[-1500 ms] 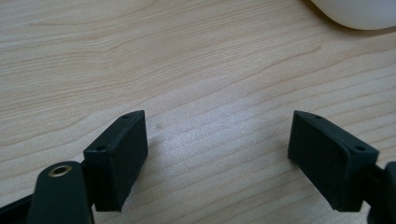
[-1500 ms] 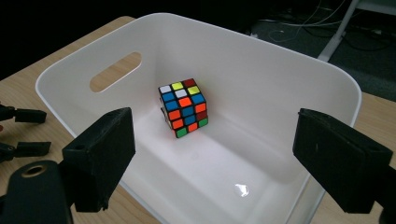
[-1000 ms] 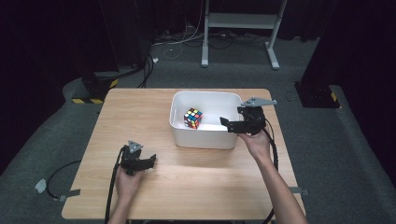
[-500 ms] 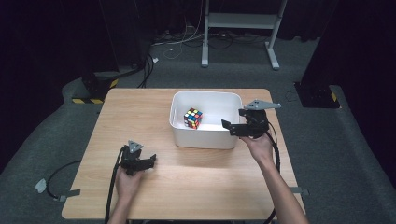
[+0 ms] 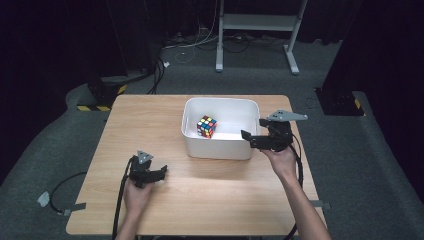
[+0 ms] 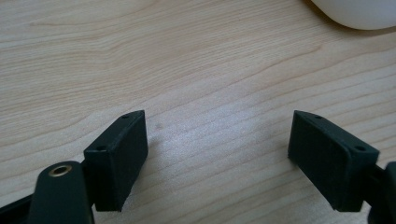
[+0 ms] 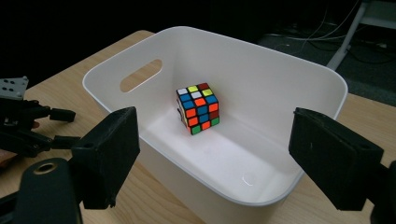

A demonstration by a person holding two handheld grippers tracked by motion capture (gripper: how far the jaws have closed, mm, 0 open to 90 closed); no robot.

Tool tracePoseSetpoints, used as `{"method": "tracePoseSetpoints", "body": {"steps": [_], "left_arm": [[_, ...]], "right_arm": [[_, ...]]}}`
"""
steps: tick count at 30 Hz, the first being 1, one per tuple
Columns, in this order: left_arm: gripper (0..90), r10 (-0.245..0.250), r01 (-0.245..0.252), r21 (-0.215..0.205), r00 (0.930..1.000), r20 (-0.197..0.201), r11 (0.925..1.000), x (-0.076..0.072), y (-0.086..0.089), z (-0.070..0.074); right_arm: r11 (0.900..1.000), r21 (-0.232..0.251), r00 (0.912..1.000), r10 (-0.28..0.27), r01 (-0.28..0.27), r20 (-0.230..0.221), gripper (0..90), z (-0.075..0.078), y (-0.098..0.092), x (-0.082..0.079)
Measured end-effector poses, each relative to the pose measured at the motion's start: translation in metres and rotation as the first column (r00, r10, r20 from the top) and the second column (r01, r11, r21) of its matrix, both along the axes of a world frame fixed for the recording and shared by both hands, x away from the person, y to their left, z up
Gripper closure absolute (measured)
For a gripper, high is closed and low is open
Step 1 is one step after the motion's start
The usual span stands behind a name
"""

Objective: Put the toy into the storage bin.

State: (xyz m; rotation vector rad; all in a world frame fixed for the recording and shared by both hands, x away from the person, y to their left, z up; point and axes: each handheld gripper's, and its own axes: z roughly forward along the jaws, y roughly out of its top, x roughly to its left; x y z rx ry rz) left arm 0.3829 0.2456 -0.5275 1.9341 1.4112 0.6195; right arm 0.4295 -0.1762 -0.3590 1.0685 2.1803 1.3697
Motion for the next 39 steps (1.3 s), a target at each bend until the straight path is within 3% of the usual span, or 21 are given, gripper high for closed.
{"method": "tracePoseSetpoints", "body": {"steps": [39], "left_arm": [[20.0, 0.001, -0.001, 0.0, 1.0, 0.0, 1.0, 0.0, 0.0, 0.0]], "right_arm": [[0.999, 0.044, 0.9995, -0.026, 0.025, 0.018, 17.4, -0.005, -0.024, -0.024]]}}
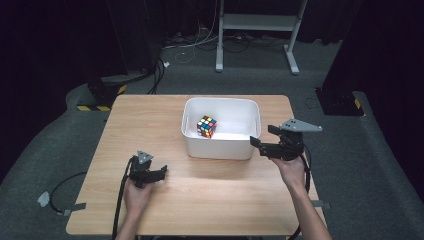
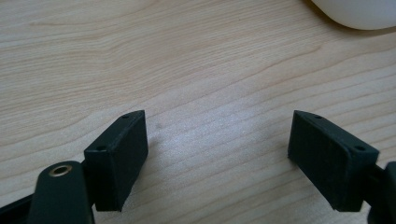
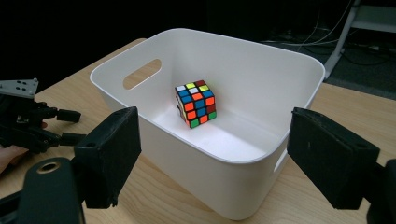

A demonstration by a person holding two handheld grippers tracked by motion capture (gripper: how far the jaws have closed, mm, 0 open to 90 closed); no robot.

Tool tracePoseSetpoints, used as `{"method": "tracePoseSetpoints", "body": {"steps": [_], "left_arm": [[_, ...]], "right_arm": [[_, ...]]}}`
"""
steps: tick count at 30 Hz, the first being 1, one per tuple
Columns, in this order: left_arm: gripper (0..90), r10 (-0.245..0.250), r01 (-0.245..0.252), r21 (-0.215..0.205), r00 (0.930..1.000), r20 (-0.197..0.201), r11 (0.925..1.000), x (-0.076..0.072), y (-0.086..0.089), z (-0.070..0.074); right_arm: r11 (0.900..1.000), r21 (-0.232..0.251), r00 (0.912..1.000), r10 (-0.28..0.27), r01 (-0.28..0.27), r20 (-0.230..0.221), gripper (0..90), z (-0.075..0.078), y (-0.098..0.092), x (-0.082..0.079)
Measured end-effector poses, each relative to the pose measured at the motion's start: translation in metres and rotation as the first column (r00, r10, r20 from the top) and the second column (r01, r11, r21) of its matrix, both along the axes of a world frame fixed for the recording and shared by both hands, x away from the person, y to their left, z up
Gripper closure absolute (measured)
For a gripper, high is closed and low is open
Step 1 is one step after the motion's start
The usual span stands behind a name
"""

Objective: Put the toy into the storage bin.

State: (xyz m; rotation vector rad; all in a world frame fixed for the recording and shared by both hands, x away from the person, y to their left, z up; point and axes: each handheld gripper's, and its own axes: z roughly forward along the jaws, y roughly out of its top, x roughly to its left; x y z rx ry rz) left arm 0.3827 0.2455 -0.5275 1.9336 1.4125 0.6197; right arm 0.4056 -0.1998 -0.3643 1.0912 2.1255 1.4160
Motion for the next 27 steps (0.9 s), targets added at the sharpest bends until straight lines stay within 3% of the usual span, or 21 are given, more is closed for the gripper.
{"method": "tracePoseSetpoints", "body": {"steps": [27], "left_arm": [[20.0, 0.0, 0.0, 0.0, 1.0, 0.0, 1.0, 0.0, 0.0, 0.0]], "right_arm": [[0.999, 0.044, 0.9997, 0.016, -0.016, -0.016, 18.2, -0.015, -0.008, -0.017]]}}
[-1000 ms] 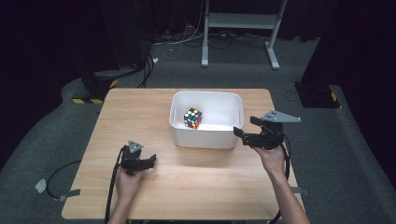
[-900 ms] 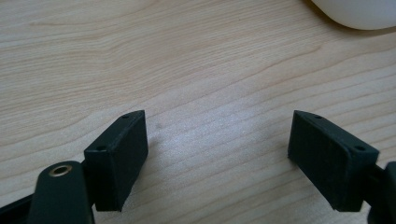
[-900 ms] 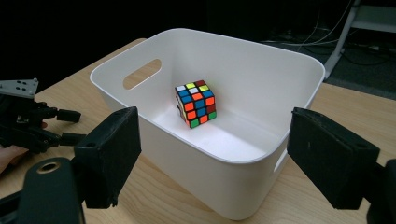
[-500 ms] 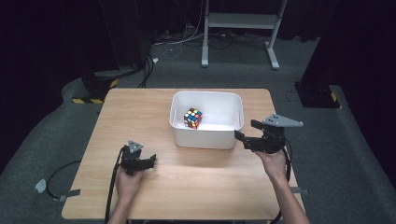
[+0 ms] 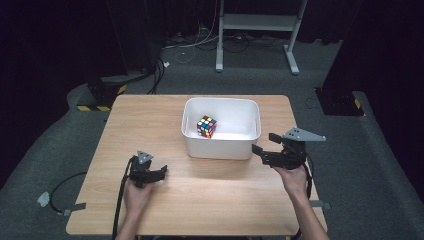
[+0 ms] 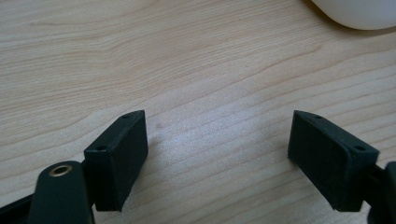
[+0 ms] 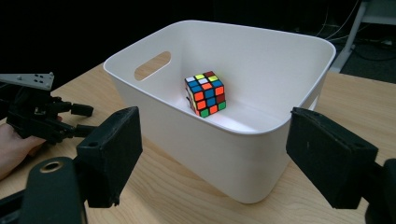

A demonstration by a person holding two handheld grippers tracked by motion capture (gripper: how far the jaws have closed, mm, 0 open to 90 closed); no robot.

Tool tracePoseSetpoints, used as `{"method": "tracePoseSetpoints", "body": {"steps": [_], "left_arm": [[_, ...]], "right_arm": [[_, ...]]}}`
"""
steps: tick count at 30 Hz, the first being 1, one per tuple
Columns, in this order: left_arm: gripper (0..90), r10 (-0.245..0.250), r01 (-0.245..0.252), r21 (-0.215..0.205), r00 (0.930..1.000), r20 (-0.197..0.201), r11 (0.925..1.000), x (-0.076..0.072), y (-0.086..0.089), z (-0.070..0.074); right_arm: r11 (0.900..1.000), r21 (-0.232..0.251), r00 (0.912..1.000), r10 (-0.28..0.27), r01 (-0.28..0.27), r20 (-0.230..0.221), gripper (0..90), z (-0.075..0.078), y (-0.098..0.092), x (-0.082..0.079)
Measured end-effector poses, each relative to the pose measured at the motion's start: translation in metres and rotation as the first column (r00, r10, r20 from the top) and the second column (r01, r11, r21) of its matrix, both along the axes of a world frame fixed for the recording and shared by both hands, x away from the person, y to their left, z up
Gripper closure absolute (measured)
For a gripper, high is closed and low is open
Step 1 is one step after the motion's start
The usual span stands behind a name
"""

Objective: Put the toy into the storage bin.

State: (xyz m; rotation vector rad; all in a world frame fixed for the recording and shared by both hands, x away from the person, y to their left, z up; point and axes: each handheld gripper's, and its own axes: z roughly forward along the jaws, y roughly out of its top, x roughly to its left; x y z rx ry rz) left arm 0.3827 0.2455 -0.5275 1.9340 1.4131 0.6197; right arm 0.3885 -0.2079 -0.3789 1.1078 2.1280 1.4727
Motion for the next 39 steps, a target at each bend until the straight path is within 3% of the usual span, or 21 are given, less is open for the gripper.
{"method": "tracePoseSetpoints", "body": {"steps": [39], "left_arm": [[20.1, 0.001, -0.001, 0.0, 1.0, 0.0, 1.0, 0.0, 0.0, 0.0]], "right_arm": [[0.998, -0.027, 0.998, -0.064, 0.064, 0.004, 19.8, -0.026, -0.014, -0.011]]}}
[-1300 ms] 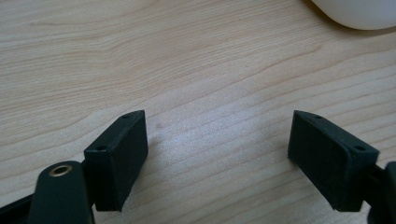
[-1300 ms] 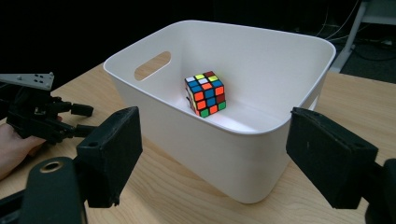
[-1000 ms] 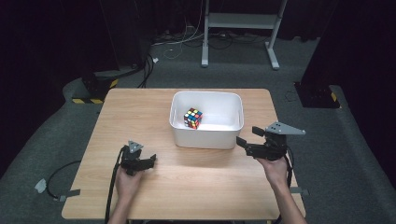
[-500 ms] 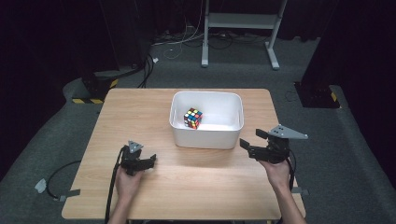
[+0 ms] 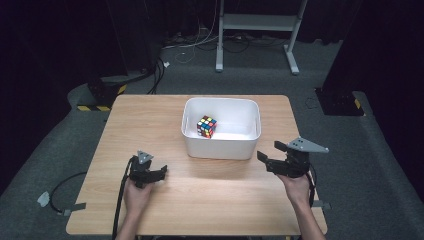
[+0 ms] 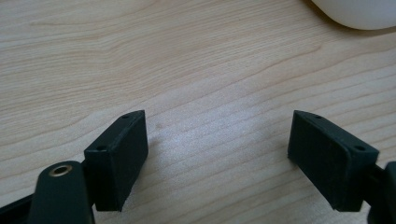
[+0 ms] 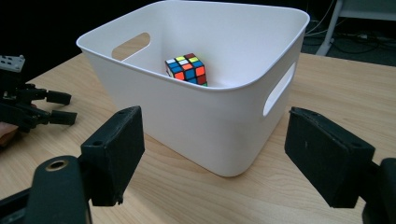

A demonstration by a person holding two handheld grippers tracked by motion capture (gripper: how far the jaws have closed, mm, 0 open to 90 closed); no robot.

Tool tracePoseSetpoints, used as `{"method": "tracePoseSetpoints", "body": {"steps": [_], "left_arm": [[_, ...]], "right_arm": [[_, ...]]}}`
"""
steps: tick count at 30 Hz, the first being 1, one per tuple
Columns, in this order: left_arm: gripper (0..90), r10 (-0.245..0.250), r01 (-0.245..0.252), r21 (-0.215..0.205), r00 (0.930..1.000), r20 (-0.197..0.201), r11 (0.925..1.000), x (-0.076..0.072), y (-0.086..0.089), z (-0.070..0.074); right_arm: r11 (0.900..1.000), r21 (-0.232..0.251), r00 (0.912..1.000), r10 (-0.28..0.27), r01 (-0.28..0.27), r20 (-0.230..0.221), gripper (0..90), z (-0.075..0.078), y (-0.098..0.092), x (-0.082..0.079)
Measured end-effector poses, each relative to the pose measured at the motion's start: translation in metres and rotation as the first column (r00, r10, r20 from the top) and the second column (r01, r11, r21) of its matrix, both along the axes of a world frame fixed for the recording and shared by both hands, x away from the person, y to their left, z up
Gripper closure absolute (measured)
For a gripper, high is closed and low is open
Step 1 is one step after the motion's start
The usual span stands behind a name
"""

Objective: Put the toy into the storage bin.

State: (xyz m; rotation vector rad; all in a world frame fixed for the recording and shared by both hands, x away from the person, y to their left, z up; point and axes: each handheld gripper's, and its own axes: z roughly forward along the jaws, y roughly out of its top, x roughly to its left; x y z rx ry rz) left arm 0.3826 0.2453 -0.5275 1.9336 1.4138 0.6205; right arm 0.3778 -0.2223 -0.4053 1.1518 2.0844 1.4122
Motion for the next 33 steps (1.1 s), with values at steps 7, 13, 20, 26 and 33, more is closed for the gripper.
{"method": "tracePoseSetpoints", "body": {"steps": [7, 13, 20, 26, 33], "left_arm": [[20.1, 0.0, 0.0, 0.0, 1.0, 0.0, 1.0, 0.0, 0.0, 0.0], [20.1, 0.001, -0.001, 0.0, 1.0, 0.001, 1.0, 0.0, 0.0, 0.0], [20.1, 0.001, -0.001, 0.0, 1.0, 0.001, 1.0, 0.0, 0.0, 0.0], [20.2, 0.001, -0.001, 0.0, 1.0, 0.001, 1.0, 0.0, 0.0, 0.0], [20.2, 0.003, -0.003, -0.002, 1.0, 0.001, 1.0, 0.0, 0.0, 0.0]], "right_arm": [[1.0, -0.007, 0.9999, -0.007, 0.007, -0.016, 19.8, -0.01, 0.001, 0.0], [1.0, -0.001, 0.9995, -0.015, 0.015, -0.026, 19.8, -0.017, -0.001, 0.0], [0.999, -0.018, 0.9993, -0.027, 0.027, -0.026, 19.9, -0.022, 0.0, -0.001], [0.999, -0.034, 0.9987, -0.038, 0.037, -0.034, 20.0, -0.029, 0.002, 0.0], [0.998, -0.036, 0.9975, -0.048, 0.046, -0.051, 20.4, -0.039, 0.002, 0.0]]}}
